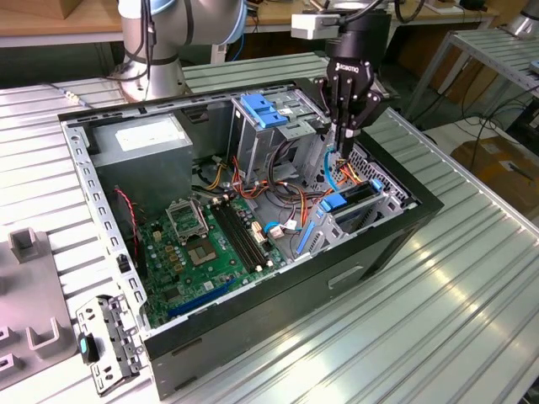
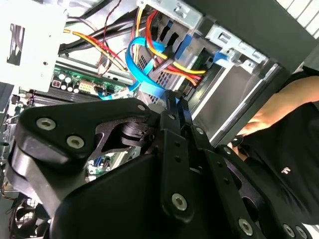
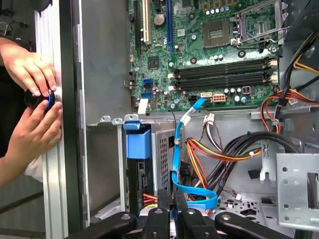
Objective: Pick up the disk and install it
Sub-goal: 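Insert the second disk wire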
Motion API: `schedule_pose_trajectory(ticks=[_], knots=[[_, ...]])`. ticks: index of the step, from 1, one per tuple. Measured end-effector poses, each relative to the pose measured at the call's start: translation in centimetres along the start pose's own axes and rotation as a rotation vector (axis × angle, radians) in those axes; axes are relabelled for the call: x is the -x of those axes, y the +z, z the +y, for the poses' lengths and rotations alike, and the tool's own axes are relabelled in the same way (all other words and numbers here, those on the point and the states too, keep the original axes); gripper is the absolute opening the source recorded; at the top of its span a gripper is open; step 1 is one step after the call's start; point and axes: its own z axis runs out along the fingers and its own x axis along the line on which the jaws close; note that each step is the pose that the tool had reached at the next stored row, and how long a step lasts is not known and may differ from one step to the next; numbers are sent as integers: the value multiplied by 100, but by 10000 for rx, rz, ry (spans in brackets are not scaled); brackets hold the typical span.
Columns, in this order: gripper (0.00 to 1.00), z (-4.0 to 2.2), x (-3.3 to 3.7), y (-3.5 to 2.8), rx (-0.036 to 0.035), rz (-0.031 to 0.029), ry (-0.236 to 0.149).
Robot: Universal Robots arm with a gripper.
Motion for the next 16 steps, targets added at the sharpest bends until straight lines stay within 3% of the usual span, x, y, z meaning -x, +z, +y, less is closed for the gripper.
schedule_pose_trajectory(ticks=[2,3,4,5,6,7,8,9,10,16], knots=[[16,64,0,11,-65,-14,26],[16,91,-5,17,-114,-82,47],[16,98,-16,22,-130,-310,56],[16,103,-35,30,-131,-624,58],[16,107,-59,40,-120,-1001,63],[16,107,-84,51,-99,-1444,62],[16,107,-101,58,-83,-1716,61],[16,106,-115,64,-73,-1905,60],[16,108,-132,71,-65,-2050,61],[16,113,-134,73,-67,-2071,59]])
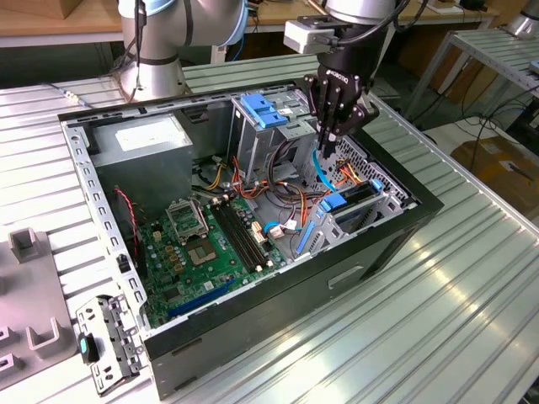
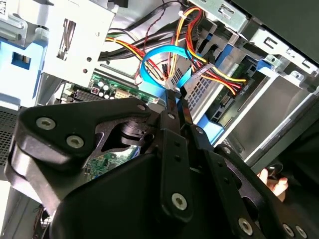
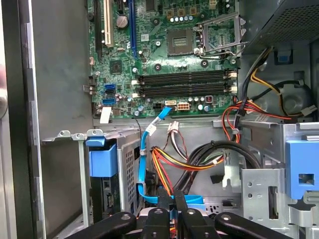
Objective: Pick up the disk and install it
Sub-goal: 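Insert the second disk wire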
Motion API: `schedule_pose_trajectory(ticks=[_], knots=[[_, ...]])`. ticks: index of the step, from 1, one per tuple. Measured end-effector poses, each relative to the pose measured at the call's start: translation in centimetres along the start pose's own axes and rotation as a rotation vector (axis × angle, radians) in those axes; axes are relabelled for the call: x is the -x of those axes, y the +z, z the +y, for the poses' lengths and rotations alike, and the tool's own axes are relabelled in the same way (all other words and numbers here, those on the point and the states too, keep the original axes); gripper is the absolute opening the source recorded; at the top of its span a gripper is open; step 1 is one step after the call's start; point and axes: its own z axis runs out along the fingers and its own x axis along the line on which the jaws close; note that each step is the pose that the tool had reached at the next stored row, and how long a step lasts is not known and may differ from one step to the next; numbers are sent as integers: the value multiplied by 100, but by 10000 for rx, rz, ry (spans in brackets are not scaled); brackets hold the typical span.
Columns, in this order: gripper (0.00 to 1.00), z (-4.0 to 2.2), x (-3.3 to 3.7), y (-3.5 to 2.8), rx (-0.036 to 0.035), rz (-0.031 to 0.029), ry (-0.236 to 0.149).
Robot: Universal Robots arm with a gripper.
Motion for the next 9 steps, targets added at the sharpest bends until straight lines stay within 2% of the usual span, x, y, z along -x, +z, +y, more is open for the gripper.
schedule_pose_trajectory(ticks=[9], knots=[[16,0,-4,1,0,0,0]])
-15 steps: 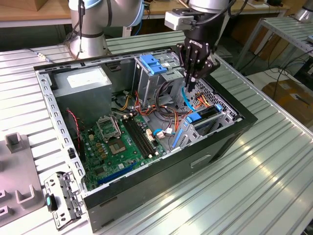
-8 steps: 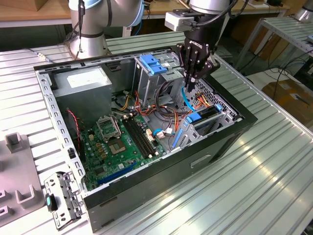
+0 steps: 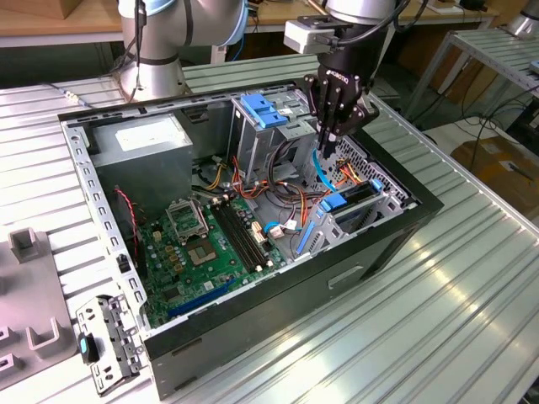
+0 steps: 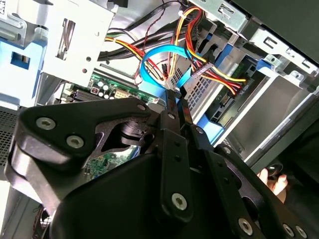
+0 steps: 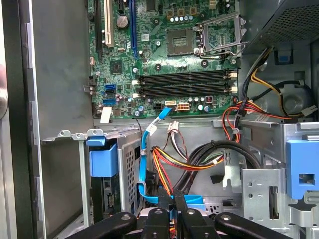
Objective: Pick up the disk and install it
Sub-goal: 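Insert the second disk wire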
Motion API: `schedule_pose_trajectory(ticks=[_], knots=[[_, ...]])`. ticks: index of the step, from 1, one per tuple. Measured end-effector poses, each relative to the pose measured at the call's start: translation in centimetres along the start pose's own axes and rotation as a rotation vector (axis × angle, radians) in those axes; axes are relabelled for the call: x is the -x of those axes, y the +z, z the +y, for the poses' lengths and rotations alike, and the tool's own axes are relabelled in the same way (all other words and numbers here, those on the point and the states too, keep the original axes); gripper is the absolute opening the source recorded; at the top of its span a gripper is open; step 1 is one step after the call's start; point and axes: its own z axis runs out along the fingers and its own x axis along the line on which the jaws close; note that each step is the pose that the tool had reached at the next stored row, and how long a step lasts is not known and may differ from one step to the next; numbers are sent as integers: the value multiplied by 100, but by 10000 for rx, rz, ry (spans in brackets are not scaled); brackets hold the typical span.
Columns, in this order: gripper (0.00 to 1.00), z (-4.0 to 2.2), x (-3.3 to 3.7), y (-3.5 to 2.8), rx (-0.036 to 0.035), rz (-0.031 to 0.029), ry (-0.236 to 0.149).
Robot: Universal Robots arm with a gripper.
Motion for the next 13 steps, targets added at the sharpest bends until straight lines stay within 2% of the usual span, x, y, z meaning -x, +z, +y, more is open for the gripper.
schedule_pose_trajectory(ticks=[6,11,13], knots=[[16,0,-2,0,0,0,-1],[16,-5,-82,19,-42,-4,-52],[16,-5,-82,19,-52,-4,-71]])
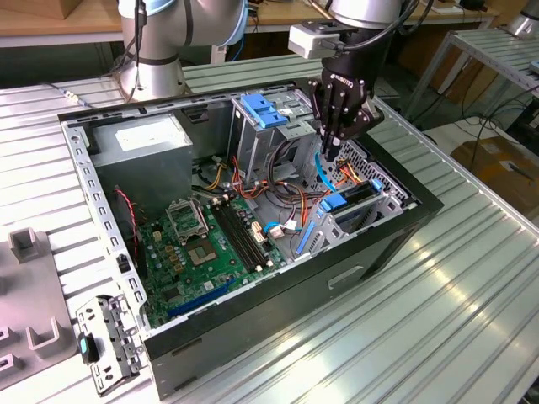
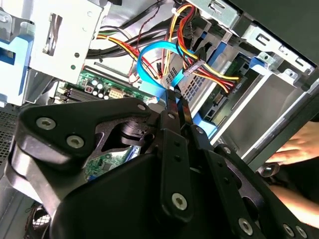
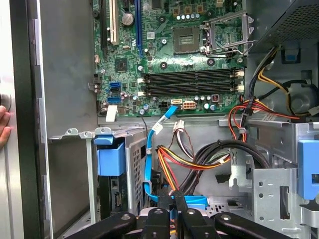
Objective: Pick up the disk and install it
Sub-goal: 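Insert the second disk wire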
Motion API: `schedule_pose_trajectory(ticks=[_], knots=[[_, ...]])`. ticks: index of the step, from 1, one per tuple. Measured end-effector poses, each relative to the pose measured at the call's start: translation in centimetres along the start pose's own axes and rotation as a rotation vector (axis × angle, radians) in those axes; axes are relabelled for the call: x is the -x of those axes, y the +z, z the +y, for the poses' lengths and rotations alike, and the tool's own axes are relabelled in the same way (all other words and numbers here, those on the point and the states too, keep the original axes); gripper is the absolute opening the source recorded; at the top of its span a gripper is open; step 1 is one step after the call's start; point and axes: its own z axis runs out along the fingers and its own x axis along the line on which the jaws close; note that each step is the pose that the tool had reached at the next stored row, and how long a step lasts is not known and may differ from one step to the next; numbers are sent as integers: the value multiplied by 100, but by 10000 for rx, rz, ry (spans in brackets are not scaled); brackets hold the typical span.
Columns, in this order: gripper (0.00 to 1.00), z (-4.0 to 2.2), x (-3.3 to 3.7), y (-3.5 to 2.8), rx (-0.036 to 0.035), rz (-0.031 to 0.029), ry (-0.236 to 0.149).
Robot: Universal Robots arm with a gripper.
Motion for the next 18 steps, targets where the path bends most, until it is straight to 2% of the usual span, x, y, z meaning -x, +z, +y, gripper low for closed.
schedule_pose_trajectory(ticks=[18], knots=[[16,0,0,0,-72,-6,-137]])
